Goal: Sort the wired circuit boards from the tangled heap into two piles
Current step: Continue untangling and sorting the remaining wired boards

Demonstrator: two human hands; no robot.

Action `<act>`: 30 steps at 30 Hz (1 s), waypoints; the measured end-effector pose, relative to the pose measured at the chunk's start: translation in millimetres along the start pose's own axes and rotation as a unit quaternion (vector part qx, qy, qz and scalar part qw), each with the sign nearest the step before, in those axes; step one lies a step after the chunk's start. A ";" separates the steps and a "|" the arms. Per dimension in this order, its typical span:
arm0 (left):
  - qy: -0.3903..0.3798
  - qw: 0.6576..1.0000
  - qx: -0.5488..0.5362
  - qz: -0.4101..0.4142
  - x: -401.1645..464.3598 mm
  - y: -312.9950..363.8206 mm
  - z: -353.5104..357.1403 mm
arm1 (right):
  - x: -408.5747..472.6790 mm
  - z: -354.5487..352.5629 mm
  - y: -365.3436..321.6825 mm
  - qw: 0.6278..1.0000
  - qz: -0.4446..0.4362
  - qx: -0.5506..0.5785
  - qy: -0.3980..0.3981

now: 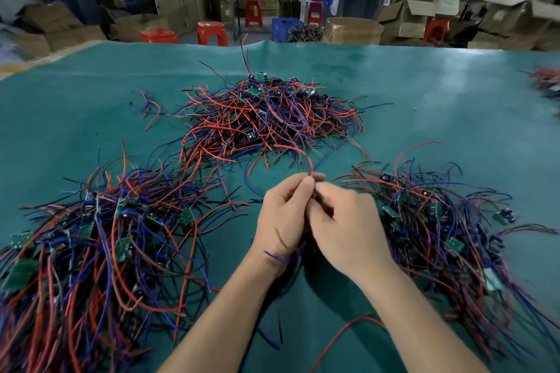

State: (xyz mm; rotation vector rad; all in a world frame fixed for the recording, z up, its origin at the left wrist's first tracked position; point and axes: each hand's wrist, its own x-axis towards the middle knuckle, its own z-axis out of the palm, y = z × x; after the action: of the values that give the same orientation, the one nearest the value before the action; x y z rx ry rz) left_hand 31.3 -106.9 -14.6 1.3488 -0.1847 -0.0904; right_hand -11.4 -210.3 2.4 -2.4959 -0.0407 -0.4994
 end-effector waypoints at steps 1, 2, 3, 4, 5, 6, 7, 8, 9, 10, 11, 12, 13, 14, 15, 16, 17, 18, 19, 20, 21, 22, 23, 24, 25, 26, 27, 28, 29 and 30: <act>0.001 1.000 0.002 0.004 -0.3 -0.9 -0.4 | 0.8 -1.5 -0.6 1.000 -0.007 -0.024 -0.002; 0.002 1.000 0.008 0.007 -0.7 -1.5 -0.7 | 1.6 -2.8 -1.1 0.999 -0.007 -0.043 -0.004; 0.005 1.000 0.018 0.010 -1.8 -2.5 -1.7 | 1.5 -3.1 -1.1 0.999 -0.008 -0.039 0.003; 0.005 1.000 0.023 0.013 -2.4 -3.4 -2.3 | 1.0 -3.7 -0.2 1.000 0.001 -0.002 0.022; 0.002 1.000 0.024 0.017 -2.9 -4.0 -2.2 | 1.6 -4.2 1.9 0.997 0.028 0.060 0.051; -0.005 1.000 0.022 0.021 -3.7 -3.4 -1.8 | 3.8 -4.3 5.4 0.986 0.071 0.126 0.079; -0.015 0.999 0.027 0.027 -4.8 -2.6 -1.4 | 6.5 -3.4 9.7 0.973 0.110 0.177 0.098; -0.024 0.998 0.047 0.039 -5.7 -2.5 -1.3 | 7.7 -2.9 12.7 0.964 0.131 0.204 0.106; -0.029 0.994 0.082 0.060 -6.1 -3.4 -1.5 | 8.2 -2.4 14.3 0.963 0.131 0.211 0.104; -0.033 0.989 0.121 0.078 -6.3 -4.1 -1.0 | 8.1 -1.5 15.1 0.965 0.121 0.212 0.094; -0.034 0.984 0.151 0.087 -6.5 -4.8 -0.8 | 8.1 0.0 15.7 0.967 0.109 0.216 0.086; -0.031 0.982 0.162 0.086 -6.3 -4.5 -0.7 | 8.5 1.1 16.6 0.965 0.107 0.225 0.080; -0.028 0.984 0.157 0.079 -6.3 -3.9 -0.2 | 9.2 0.8 18.4 0.962 0.109 0.238 0.078; -0.026 0.986 0.150 0.070 -6.3 -3.5 -0.5 | 10.5 0.3 20.6 0.959 0.112 0.249 0.080; -0.031 0.987 0.146 0.062 -6.7 -2.7 -0.8 | 11.4 -0.4 23.1 0.957 0.112 0.254 0.085; -0.040 0.987 0.147 0.057 -7.2 -1.4 -0.7 | 11.9 -1.6 25.6 0.957 0.107 0.254 0.090; -0.051 0.987 0.143 0.049 -7.7 0.1 -0.1 | 12.1 -2.8 27.2 0.957 0.102 0.253 0.095; -0.061 0.988 0.135 0.039 -8.3 1.3 0.3 | 11.5 -4.1 27.6 0.957 0.099 0.253 0.101; -0.069 0.989 0.125 0.028 -8.6 2.1 0.8 | 11.6 -5.9 27.7 0.955 0.101 0.255 0.111; -0.075 0.990 0.119 0.018 -8.5 1.9 1.4 | 12.5 -7.6 29.6 0.953 0.106 0.252 0.128; -0.078 0.990 0.115 0.012 -8.6 1.3 1.9 | 14.1 -9.8 32.2 0.952 0.111 0.242 0.152; -0.082 0.990 0.115 0.010 -8.8 1.4 2.2 | 15.8 -12.1 35.1 0.949 0.118 0.229 0.180; -0.087 0.990 0.113 0.010 -8.9 1.4 2.5 | 16.8 -15.0 37.9 0.945 0.123 0.219 0.209; -0.095 0.989 0.111 0.013 -8.7 1.6 2.8 | 17.5 -17.6 39.6 0.941 0.120 0.208 0.238; -0.103 0.989 0.108 0.017 -8.5 2.1 3.2 | 17.5 -20.9 40.2 0.938 0.110 0.193 0.266; -0.111 0.988 0.102 0.019 -8.5 2.6 3.8 | 17.1 -24.3 40.7 0.935 0.097 0.176 0.293; -0.118 0.988 0.097 0.020 -8.5 2.9 3.6 | 17.0 -28.5 41.6 0.929 0.091 0.163 0.318; -0.123 0.987 0.097 0.022 -8.4 3.1 3.5 | 17.7 -33.3 44.8 0.919 0.094 0.166 0.345; -0.126 0.986 0.101 0.024 -8.7 2.7 3.3 | 18.9 -39.0 48.6 0.900 0.112 0.192 0.374; -0.127 0.985 0.109 0.028 -9.2 1.7 3.2 | 20.1 -44.8 51.3 0.875 0.138 0.243 0.396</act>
State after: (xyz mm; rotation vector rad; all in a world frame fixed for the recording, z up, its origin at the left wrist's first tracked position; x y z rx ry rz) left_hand 21.6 -108.0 -13.0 1.5480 -0.4578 -0.1998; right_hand -1.0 -279.3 15.6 -1.6241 0.4477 -1.1793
